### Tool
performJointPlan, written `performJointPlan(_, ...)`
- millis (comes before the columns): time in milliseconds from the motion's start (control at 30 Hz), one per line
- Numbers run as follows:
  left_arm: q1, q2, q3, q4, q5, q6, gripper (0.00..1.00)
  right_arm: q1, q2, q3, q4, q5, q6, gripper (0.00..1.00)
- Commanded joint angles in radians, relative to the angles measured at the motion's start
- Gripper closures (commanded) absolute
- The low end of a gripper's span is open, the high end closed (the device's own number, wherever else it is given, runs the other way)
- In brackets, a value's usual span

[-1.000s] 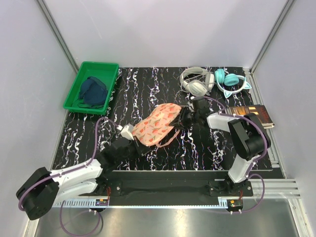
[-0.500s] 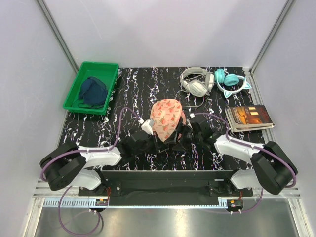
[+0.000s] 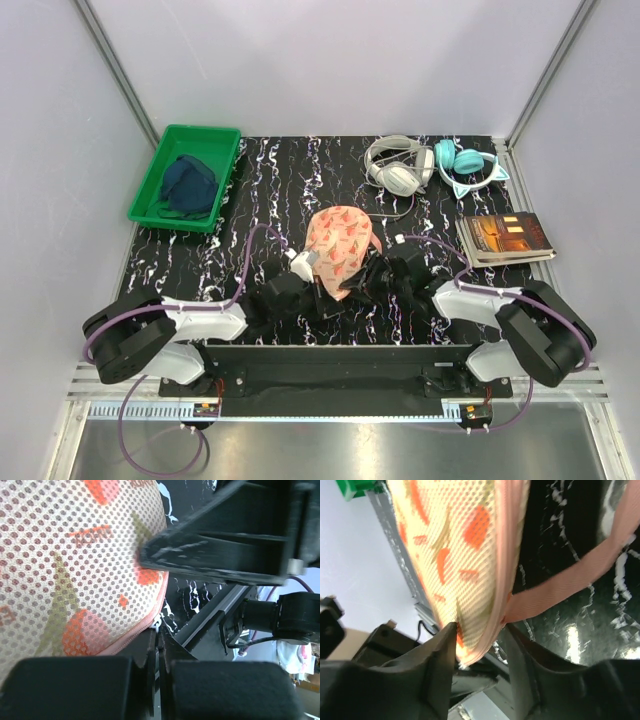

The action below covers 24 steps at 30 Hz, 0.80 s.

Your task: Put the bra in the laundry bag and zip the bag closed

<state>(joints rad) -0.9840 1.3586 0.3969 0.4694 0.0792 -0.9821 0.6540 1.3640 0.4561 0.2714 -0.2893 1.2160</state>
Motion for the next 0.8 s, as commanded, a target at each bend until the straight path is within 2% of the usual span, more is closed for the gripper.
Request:
performJointPlan(0,-0.008,-0.009,-0.001,0.083,-0.009,-0.004,1.0,0.003,0.041,0.018,0.074,0.032,0.025,0.77)
performJointPlan(67,-0.007,-0.003,0.0,0.071,-0.009,0.0,1.0,0.001,0.046,0.013,0.069,0.032,0.03,0.98)
performJointPlan(100,-0.004,-0.003,-0.003,0.064,-0.01,0.005,1.0,-0.008,0.044,0.01,0.063,0.035,0.031,1.0)
performJointPlan(200,0.031,-0.018,-0.046,0.049,-0.009,0.013,1.0,-0.06,0.035,-0.01,0.057,-0.005,0.001,1.0)
performJointPlan(300,0.128,-0.065,-0.121,-0.009,0.014,0.023,1.0,-0.14,0.047,-0.016,0.057,-0.109,-0.082,1.0)
performJointPlan(400,0.275,-0.173,-0.196,-0.093,0.037,0.078,1.0,-0.186,0.075,0.021,0.054,-0.252,-0.202,1.0)
performJointPlan(433,0.294,-0.24,-0.201,-0.18,0.033,0.101,1.0,-0.212,0.079,0.027,0.049,-0.275,-0.223,1.0)
performJointPlan(533,0.317,-0.367,-0.193,-0.296,0.018,0.186,1.0,-0.244,0.131,0.081,0.01,-0.396,-0.323,1.0)
performJointPlan(633,0.315,-0.407,-0.184,-0.289,0.069,0.211,1.0,-0.244,0.223,0.193,-0.084,-0.487,-0.413,1.0)
performJointPlan(667,0.314,-0.401,-0.182,-0.27,0.088,0.201,1.0,-0.246,0.243,0.219,-0.102,-0.49,-0.42,0.95)
performJointPlan(767,0.291,-0.352,-0.182,-0.157,0.123,0.126,1.0,-0.244,0.285,0.289,-0.195,-0.421,-0.38,0.63)
